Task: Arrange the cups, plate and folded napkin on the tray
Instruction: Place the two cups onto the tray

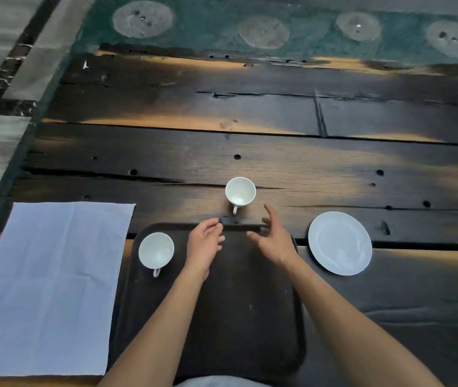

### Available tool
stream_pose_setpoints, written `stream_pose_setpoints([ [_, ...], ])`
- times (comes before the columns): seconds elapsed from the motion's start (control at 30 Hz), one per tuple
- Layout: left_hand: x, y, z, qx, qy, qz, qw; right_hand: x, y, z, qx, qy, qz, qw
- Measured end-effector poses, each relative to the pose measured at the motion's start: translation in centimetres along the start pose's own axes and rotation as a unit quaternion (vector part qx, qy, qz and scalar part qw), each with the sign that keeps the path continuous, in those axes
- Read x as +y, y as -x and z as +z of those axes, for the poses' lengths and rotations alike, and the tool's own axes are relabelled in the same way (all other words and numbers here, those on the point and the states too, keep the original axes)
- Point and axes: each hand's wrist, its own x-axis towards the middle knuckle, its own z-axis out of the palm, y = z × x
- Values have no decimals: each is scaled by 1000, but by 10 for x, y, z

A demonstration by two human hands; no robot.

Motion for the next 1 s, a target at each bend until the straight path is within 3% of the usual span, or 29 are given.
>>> stream_pose_setpoints([
  [0.53,45,-67,40,-20,1,-28,999,-19,-84,25,-17,-27,-9,999],
  [1.0,43,-76,52,-15,-4,-47,999,-9,-99,32,-13,-43,15,999],
])
